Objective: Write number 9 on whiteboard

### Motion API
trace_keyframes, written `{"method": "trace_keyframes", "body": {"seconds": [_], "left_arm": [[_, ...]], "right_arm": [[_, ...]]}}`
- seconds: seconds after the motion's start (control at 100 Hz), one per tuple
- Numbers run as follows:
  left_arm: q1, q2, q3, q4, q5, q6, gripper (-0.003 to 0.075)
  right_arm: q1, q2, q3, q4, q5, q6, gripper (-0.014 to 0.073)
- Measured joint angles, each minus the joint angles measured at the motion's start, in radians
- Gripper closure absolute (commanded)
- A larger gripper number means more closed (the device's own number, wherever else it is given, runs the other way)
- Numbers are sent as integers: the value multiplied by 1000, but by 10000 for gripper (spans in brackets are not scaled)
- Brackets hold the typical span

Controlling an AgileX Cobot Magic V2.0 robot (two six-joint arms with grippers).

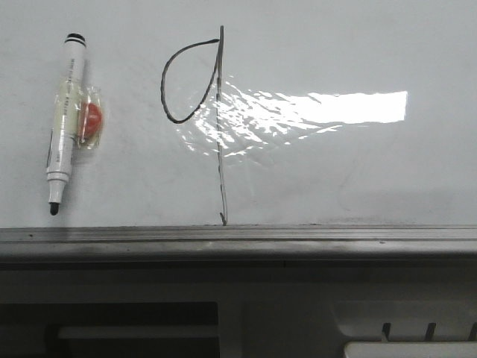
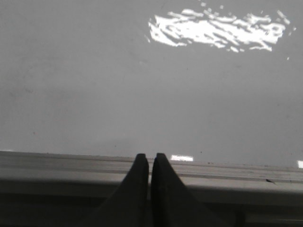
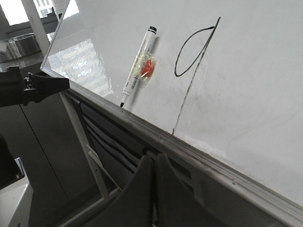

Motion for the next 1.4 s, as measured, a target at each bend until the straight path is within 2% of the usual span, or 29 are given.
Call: {"method": "trace_keyframes", "body": {"seconds": [1.04, 1.11, 1.29, 1.4], "left_arm": [[0, 0, 0, 32, 10, -9, 740], [0, 0, 0, 32, 11, -9, 740], [0, 0, 0, 34, 12, -9, 740], [0, 0, 0, 34, 12, -9, 740]], "right_arm": [[0, 0, 11, 0, -5, 0, 663], [-9, 0, 42, 0, -51, 0, 663], [-44, 0, 93, -10, -306, 0, 663], [-90, 0, 93, -127, -364, 7, 663]]}}
